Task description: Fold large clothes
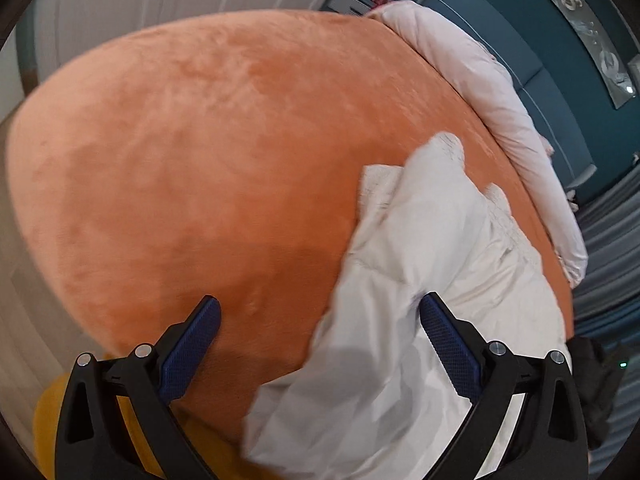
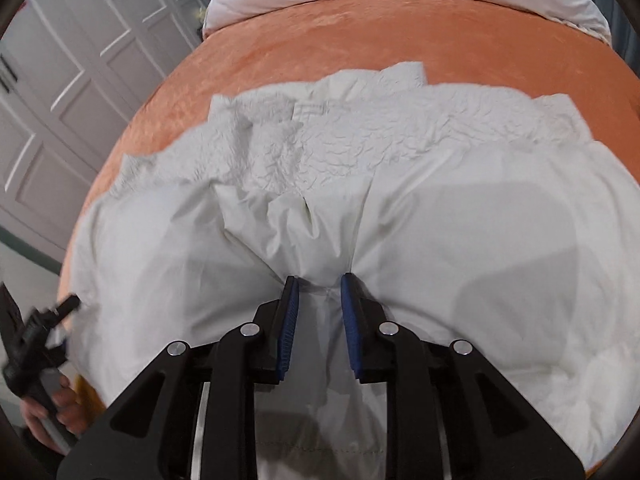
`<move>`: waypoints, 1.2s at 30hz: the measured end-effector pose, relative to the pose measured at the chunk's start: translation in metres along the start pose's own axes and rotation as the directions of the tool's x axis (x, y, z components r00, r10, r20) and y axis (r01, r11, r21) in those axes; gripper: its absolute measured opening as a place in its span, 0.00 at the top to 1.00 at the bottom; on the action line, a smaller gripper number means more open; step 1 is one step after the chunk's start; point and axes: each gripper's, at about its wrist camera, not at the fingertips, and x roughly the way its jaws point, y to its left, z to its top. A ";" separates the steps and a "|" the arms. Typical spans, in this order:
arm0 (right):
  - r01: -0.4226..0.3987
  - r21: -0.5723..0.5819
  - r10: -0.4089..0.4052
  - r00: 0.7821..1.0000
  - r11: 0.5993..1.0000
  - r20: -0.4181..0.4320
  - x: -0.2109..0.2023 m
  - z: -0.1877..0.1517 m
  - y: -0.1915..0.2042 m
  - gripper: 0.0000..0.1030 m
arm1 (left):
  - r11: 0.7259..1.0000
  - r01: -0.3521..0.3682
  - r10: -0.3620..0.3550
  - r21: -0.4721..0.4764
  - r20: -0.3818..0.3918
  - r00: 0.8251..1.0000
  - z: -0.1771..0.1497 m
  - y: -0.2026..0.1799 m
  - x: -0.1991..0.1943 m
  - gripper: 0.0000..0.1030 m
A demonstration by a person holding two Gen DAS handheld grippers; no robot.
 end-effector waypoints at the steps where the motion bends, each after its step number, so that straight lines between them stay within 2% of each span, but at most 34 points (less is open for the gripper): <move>1: -0.004 0.007 0.004 1.000 1.000 -0.005 0.001 0.000 -0.001 0.80 | 1.000 0.015 -0.015 0.008 -0.009 1.000 0.001 -0.004 0.004 0.05; 3: -0.017 0.014 0.017 1.000 1.000 -0.026 0.004 0.002 -0.002 0.80 | 0.997 0.064 -0.062 0.043 -0.048 0.997 0.001 -0.017 0.019 0.05; 4: -0.020 0.014 0.021 0.999 1.000 -0.036 0.006 0.003 -0.004 0.80 | 0.996 0.065 -0.062 0.055 -0.058 0.996 0.000 -0.022 0.023 0.05; 7: -0.026 0.014 0.027 0.997 1.000 -0.070 0.015 0.010 -0.005 0.80 | 0.987 0.000 0.005 0.163 -0.029 1.000 -0.004 -0.041 0.036 0.06; 9: -0.015 0.000 0.015 0.996 1.000 -0.084 0.019 0.013 -0.003 0.80 | 0.977 0.005 0.003 0.215 -0.037 0.999 -0.006 -0.055 0.039 0.06; 10: -0.006 -0.011 0.005 0.996 1.000 -0.087 0.020 0.014 -0.001 0.80 | 0.975 0.048 -0.035 0.218 -0.063 0.997 -0.006 -0.060 0.039 0.13; 12: 0.006 -0.022 -0.008 0.996 1.000 -0.086 0.024 0.016 0.001 0.80 | 0.972 0.085 -0.067 0.219 -0.088 0.994 -0.006 -0.068 0.037 0.29; 14: 0.014 -0.025 -0.016 0.996 1.000 -0.083 0.025 0.017 0.002 0.80 | 0.962 0.113 -0.096 0.250 -0.082 0.992 -0.006 -0.082 0.028 0.54; 16: 0.013 -0.029 -0.016 0.996 0.999 -0.084 0.027 0.018 0.003 0.80 | 0.949 0.153 -0.139 0.276 -0.071 0.988 -0.005 -0.098 0.012 0.73; 17: 0.012 -0.026 -0.014 0.996 1.000 -0.085 0.028 0.019 0.005 0.80 | 0.946 0.158 -0.145 0.283 -0.065 0.987 -0.006 -0.104 0.005 0.80; 19: 0.006 -0.022 -0.008 0.996 1.000 -0.084 0.028 0.019 0.005 0.80 | 0.933 0.195 -0.189 0.302 -0.050 0.981 -0.005 -0.119 -0.016 0.85; 22: -0.004 -0.017 0.002 0.997 1.000 -0.078 0.025 0.019 0.003 0.80 | 0.900 0.237 -0.243 0.366 -0.030 0.970 -0.013 -0.158 -0.052 0.87; 25: -0.020 0.018 0.021 0.998 1.000 -0.057 0.005 0.014 -0.005 0.80 | 0.877 0.233 -0.246 0.420 -0.025 0.969 -0.021 -0.190 -0.068 0.87; 27: -0.082 0.036 0.082 0.997 0.996 -0.009 -0.023 0.001 -0.011 0.78 | 0.868 0.227 -0.241 0.442 -0.026 0.970 -0.026 -0.202 -0.076 0.88; 31: -0.169 0.004 0.168 0.985 0.986 0.031 -0.074 -0.041 -0.022 0.80 | 0.872 0.206 -0.214 0.443 -0.034 0.976 -0.032 -0.223 -0.082 0.88; 36: -0.200 -0.004 0.199 0.979 0.980 -0.048 -0.058 -0.069 -0.025 0.81 | 0.884 0.192 -0.197 0.426 -0.032 0.980 -0.041 -0.241 -0.090 0.88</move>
